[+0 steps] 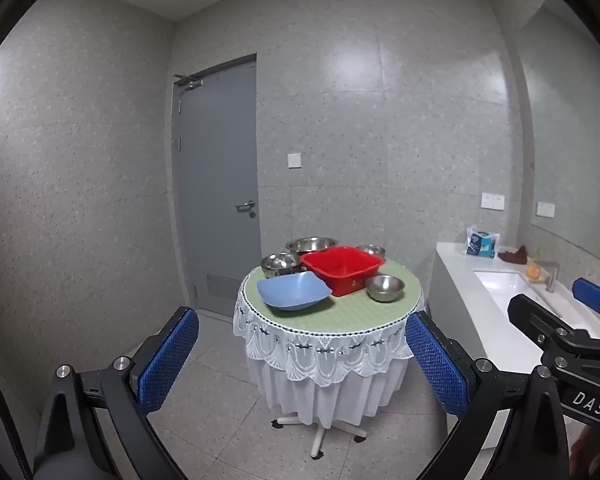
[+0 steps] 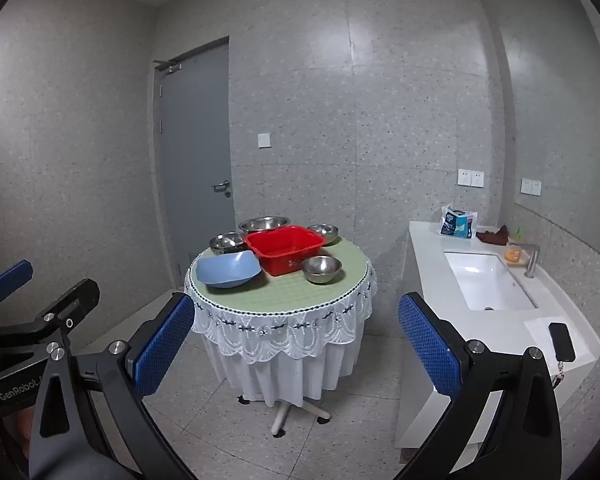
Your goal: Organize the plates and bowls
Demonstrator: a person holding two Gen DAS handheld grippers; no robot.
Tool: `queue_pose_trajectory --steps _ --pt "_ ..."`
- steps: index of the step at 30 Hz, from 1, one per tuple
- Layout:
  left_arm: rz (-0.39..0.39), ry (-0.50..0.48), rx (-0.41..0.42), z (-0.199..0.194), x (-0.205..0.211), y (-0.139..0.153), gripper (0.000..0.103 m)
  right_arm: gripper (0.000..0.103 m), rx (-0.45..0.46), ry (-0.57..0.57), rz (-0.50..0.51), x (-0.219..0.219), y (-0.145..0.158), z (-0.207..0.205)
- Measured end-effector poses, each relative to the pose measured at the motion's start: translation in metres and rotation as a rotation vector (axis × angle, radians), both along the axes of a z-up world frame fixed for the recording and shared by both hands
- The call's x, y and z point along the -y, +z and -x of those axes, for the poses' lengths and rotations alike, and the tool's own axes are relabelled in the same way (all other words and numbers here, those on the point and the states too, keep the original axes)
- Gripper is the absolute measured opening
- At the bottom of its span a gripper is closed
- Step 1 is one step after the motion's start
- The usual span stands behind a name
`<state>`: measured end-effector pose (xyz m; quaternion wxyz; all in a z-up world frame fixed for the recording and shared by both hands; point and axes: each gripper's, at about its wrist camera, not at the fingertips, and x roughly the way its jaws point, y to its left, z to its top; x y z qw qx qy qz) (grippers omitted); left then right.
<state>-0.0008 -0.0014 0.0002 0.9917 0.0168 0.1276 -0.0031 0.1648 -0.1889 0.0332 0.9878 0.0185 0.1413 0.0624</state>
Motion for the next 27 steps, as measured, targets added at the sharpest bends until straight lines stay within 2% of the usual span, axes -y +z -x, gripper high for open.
queue_pose_trajectory --steps 5,8,10,27 --pt "-0.003 0.015 -0.004 0.008 0.003 0.005 0.102 0.103 -0.011 -0.004 -0.006 0.004 0.0 0.002" --pt "-0.029 0.013 -0.023 -0.002 0.02 0.001 0.102 0.103 -0.012 -0.01 -0.006 0.008 0.001 0.005" --pt "0.009 0.009 -0.023 -0.008 0.004 -0.007 0.102 0.103 -0.022 -0.013 0.002 0.013 -0.006 0.0" --pt "0.01 -0.015 -0.006 0.005 -0.002 -0.005 0.102 0.103 -0.004 -0.058 0.02 0.015 -0.002 0.011"
